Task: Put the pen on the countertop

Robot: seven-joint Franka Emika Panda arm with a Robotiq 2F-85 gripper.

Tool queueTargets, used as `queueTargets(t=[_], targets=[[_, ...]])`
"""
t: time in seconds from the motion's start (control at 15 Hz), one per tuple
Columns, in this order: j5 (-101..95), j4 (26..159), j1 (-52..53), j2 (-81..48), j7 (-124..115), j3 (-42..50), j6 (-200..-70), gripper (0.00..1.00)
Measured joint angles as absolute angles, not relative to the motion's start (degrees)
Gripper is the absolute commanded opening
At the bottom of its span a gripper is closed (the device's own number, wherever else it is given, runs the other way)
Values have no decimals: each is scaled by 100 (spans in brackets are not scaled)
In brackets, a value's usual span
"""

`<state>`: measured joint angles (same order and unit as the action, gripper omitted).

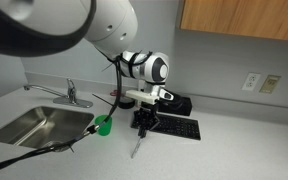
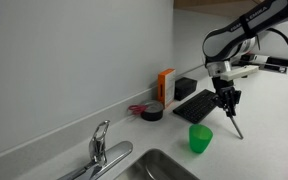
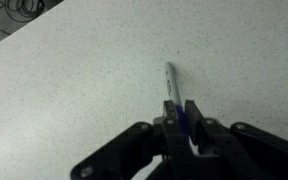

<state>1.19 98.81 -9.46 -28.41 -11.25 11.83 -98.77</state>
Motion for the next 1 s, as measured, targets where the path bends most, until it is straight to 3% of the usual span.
queueTargets(t=[0.27, 0.33, 0.47, 0.93, 1.0], targets=[[34, 9300, -943, -3291, -1149, 1152, -9444, 4], [28, 9186, -943, -3379, -1149, 1139, -9386, 40], [27, 8999, -942, -3517, -1145, 1114, -9275, 48], [46, 8598, -943, -3673, -963, 1039, -9136, 99], [49, 8553, -943, -3673, -951, 1030, -9136, 100]])
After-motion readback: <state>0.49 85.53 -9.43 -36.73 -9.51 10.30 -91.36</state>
